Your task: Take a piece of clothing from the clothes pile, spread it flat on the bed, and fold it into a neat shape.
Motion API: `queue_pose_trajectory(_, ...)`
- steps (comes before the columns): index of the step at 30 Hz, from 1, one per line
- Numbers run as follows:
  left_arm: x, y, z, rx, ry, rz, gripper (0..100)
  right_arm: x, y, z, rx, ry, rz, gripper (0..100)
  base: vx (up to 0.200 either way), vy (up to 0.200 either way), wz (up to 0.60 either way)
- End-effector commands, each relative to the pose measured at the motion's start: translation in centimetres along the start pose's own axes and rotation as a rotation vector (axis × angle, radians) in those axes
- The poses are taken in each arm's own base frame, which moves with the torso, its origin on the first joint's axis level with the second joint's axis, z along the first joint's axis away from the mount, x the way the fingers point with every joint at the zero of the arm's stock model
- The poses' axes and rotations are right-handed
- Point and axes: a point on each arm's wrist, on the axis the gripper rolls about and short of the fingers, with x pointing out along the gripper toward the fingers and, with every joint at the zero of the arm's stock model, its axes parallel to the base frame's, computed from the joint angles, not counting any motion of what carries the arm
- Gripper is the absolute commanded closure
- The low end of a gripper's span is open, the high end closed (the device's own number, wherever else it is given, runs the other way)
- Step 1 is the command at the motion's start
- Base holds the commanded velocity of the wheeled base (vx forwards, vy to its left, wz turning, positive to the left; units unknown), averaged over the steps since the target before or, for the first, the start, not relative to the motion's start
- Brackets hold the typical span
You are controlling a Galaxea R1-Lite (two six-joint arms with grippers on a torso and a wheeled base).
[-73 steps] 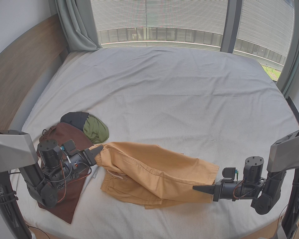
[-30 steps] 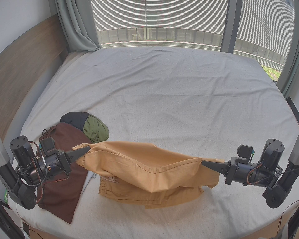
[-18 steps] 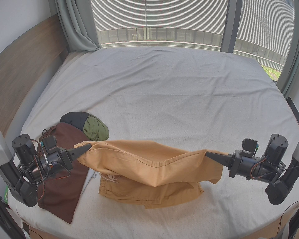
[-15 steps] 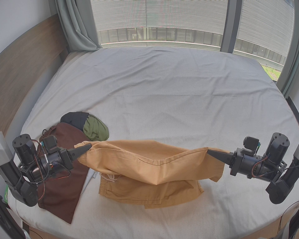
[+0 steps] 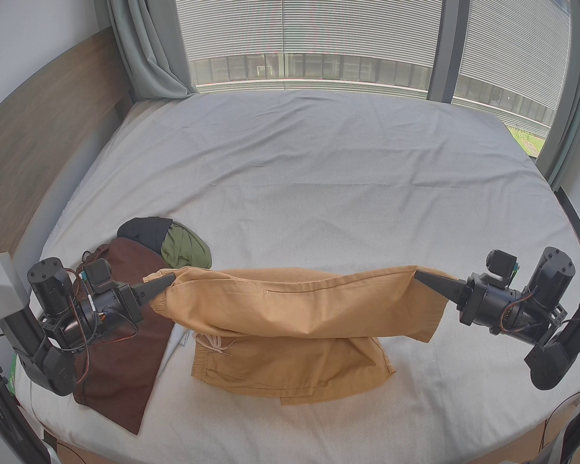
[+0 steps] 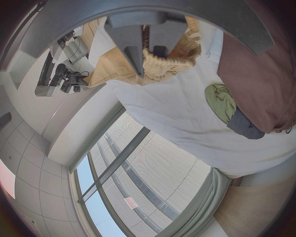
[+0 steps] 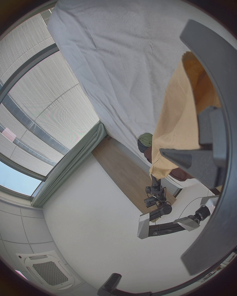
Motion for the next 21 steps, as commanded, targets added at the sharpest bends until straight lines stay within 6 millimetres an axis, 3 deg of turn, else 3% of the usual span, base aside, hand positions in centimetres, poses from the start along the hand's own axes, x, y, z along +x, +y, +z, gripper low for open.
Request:
queue_pose_trajectory(1, 0.12, 0.16, -0.03, -0.002, 0.001, 0.002, 100, -0.18, 0.13, 0.45, -0.009, -0.017, 0.001, 100, 0.0, 0.0, 0.0)
queue_pose_trajectory(21, 0.39, 0.54, 0.68, 0.015, -0.024, 0.002, 100, -0.5, -0.84, 1.41, -0.022, -0.054, -0.033, 100, 0.0, 0.0, 0.0)
